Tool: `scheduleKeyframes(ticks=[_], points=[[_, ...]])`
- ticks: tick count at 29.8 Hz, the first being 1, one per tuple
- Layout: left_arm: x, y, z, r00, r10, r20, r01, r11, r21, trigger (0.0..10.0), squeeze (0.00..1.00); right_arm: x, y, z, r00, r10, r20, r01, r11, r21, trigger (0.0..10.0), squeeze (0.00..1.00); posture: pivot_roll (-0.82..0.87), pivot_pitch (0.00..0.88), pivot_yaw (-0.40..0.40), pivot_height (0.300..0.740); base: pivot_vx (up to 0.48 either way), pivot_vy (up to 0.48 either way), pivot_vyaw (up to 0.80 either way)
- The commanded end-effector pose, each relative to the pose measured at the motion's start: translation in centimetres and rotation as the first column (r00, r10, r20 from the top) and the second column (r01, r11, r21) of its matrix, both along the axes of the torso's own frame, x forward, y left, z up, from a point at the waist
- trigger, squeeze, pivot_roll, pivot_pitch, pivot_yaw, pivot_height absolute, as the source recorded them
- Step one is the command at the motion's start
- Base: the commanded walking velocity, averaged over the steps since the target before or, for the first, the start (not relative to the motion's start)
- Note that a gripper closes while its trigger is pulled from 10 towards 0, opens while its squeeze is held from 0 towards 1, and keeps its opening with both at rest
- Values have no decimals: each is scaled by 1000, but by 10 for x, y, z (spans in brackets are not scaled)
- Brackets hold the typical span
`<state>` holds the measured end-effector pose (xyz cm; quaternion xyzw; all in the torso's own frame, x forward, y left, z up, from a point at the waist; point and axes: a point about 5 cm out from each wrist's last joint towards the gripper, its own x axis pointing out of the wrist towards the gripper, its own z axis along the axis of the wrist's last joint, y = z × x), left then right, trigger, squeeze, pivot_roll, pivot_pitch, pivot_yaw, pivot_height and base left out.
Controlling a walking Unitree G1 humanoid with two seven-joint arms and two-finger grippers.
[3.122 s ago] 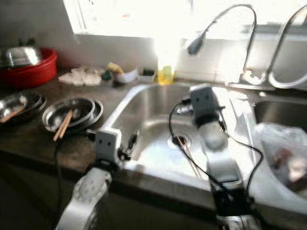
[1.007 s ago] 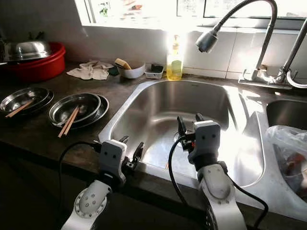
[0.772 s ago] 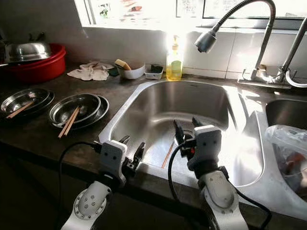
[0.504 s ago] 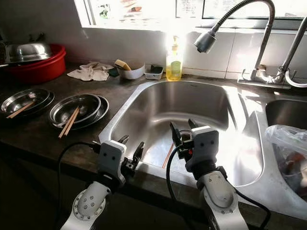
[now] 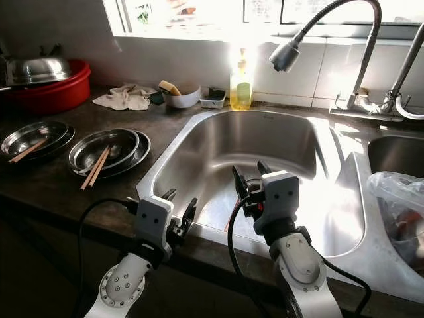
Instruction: Kitchen organization
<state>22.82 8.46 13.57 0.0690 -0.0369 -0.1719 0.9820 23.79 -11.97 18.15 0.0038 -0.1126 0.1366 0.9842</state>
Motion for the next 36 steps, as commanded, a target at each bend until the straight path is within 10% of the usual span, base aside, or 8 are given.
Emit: scheduleKeyframes(ticks=[1,36], points=[[-1,3,2,1000,10,16,-10,1000,7,10000,0,0,3,1,1000,18,-5,-18,1000,2,10000,0,18,6,17,740,-262,0,0],[0,0,4,1000,1,22,-1,1000,8,10000,0,2,3,0,1000,1,-15,-1,1000,9,10000,0,21,9,20,740,-275,0,0]])
